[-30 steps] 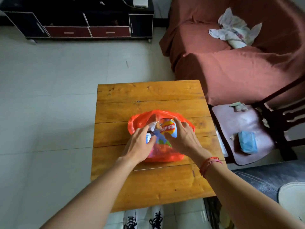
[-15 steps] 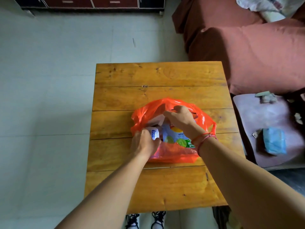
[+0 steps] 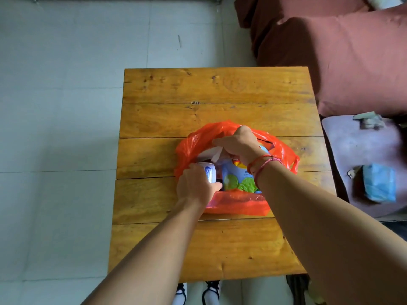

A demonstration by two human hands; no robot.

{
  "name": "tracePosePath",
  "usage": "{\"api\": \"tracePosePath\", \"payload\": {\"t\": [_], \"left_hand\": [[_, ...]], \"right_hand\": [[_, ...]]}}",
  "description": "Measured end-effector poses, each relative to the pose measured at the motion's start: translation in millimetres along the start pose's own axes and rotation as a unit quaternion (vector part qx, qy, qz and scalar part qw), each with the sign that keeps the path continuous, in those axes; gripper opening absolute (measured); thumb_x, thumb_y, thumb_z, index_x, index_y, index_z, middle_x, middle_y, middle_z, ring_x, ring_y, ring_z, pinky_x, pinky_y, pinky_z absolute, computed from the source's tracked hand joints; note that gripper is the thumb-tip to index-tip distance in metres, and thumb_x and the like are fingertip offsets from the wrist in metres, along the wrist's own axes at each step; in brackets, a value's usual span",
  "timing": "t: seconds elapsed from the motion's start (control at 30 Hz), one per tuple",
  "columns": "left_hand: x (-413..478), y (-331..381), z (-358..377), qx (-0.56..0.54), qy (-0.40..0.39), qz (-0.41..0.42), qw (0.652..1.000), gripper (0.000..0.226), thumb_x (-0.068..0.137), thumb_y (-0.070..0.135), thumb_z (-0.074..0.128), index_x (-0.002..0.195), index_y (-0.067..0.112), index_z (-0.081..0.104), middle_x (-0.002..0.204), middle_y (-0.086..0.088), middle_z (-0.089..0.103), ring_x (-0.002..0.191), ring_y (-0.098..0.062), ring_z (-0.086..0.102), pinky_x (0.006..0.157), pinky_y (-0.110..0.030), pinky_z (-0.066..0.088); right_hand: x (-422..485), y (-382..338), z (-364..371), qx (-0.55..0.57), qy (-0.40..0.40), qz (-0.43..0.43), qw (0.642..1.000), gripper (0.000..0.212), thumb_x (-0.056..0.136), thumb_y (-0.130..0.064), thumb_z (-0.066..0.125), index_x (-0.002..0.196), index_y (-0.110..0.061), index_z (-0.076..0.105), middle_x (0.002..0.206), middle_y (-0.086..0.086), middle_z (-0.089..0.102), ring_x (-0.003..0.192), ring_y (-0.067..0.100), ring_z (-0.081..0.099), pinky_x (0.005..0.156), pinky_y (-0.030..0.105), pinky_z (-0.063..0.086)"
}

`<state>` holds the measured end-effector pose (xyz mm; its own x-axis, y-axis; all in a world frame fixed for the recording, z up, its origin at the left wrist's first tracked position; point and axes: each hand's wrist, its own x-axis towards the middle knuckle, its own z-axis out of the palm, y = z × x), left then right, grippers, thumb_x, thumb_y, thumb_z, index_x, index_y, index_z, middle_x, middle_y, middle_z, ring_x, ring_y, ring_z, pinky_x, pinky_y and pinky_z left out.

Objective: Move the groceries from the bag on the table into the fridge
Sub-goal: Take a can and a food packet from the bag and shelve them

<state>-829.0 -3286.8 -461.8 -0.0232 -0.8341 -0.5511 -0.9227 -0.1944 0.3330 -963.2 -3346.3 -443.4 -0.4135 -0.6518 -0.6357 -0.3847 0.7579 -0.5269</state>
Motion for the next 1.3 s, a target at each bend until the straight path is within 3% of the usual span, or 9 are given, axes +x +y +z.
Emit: {"api": "tracePosePath", "payload": {"t": [0.13, 0.27, 0.47, 0.63, 0.83, 0.97, 1.1, 1.23, 1.3], "left_hand": [[0, 0, 1, -0.027, -0.009, -0.006, 1.0, 0.07, 0.07, 0.04, 0.081, 0.12, 0.002, 0.051, 0.117, -0.013, 0.063, 0.108, -0.032, 0.062, 0.081, -0.035, 0.049], [-6, -2, 1, -0.047, -0.008, -0.001, 0.999, 0.067, 0.073, 0.038, 0.079, 0.122, 0.003, 0.049, 0.12, -0.013, 0.062, 0.109, -0.033, 0.06, 0.084, -0.036, 0.047], [-26, -1, -8, -0.088, 0.012, 0.009, 0.996, 0.063, 0.073, 0.032, 0.081, 0.118, 0.005, 0.046, 0.12, -0.016, 0.061, 0.109, -0.038, 0.06, 0.084, -0.038, 0.046], [-40, 2, -28, -0.159, 0.052, 0.058, 0.984, 0.057, 0.066, 0.023, 0.082, 0.112, 0.007, 0.052, 0.111, -0.014, 0.066, 0.102, -0.036, 0.062, 0.074, -0.032, 0.044], [-63, 19, -68, -0.229, 0.082, 0.129, 0.961, 0.061, 0.062, 0.019, 0.089, 0.113, 0.008, 0.056, 0.107, -0.008, 0.067, 0.099, -0.028, 0.063, 0.076, -0.033, 0.049], [-89, 36, -110, -0.254, 0.102, 0.162, 0.948, 0.049, 0.06, 0.025, 0.089, 0.099, 0.011, 0.062, 0.094, -0.005, 0.069, 0.086, -0.027, 0.065, 0.068, -0.033, 0.048], [-119, 47, -164, -0.28, 0.113, 0.209, 0.93, 0.043, 0.06, 0.024, 0.09, 0.092, 0.021, 0.061, 0.088, 0.0, 0.07, 0.074, -0.019, 0.063, 0.059, -0.029, 0.047], [-156, 55, -221, -0.305, 0.143, 0.267, 0.903, 0.049, 0.063, 0.02, 0.09, 0.097, 0.027, 0.056, 0.087, 0.007, 0.066, 0.08, -0.019, 0.067, 0.069, -0.041, 0.059], [-174, 59, -249, -0.305, 0.154, 0.3, 0.891, 0.049, 0.067, 0.018, 0.089, 0.104, 0.024, 0.058, 0.09, 0.008, 0.065, 0.082, -0.018, 0.066, 0.068, -0.037, 0.059]], "right_hand": [[-10, -3, -8, -0.013, 0.005, 0.007, 1.0, 0.04, 0.071, -0.029, 0.088, 0.06, -0.013, 0.053, 0.066, 0.006, 0.061, 0.067, 0.023, 0.062, 0.06, 0.034, 0.054], [-21, -3, -19, 0.005, 0.006, 0.017, 1.0, 0.044, 0.061, -0.035, 0.094, 0.067, -0.011, 0.057, 0.074, 0.01, 0.067, 0.077, 0.027, 0.073, 0.073, 0.042, 0.063], [-46, 4, -45, 0.052, 0.022, 0.037, 0.998, 0.044, 0.063, -0.032, 0.091, 0.087, 0.001, 0.074, 0.072, 0.01, 0.07, 0.065, 0.024, 0.071, 0.068, 0.042, 0.064], [-72, 7, -73, 0.093, 0.045, 0.032, 0.994, 0.018, 0.061, -0.019, 0.083, 0.062, -0.011, 0.067, 0.063, 0.01, 0.068, 0.059, 0.026, 0.07, 0.064, 0.044, 0.063], [-126, -7, -119, 0.166, 0.08, -0.014, 0.983, 0.037, 0.058, -0.011, 0.081, 0.088, -0.016, 0.059, 0.085, 0.012, 0.069, 0.071, 0.028, 0.068, 0.067, 0.055, 0.062], [-169, -22, -154, 0.221, 0.108, -0.049, 0.968, 0.047, 0.067, -0.004, 0.081, 0.108, -0.017, 0.062, 0.084, 0.007, 0.065, 0.063, 0.019, 0.061, 0.068, 0.049, 0.062], [-220, -42, -191, 0.242, 0.139, -0.091, 0.956, 0.039, 0.066, -0.002, 0.081, 0.097, -0.022, 0.068, 0.089, 0.005, 0.069, 0.07, 0.019, 0.064, 0.072, 0.048, 0.063], [-279, -65, -223, 0.257, 0.152, -0.149, 0.943, 0.04, 0.07, 0.007, 0.078, 0.101, -0.017, 0.068, 0.087, 0.007, 0.067, 0.061, 0.017, 0.062, 0.048, 0.028, 0.056], [-307, -77, -235, 0.258, 0.159, -0.177, 0.936, 0.045, 0.072, 0.009, 0.076, 0.105, -0.019, 0.068, 0.086, 0.007, 0.067, 0.054, 0.013, 0.06, 0.043, 0.024, 0.052]]}}
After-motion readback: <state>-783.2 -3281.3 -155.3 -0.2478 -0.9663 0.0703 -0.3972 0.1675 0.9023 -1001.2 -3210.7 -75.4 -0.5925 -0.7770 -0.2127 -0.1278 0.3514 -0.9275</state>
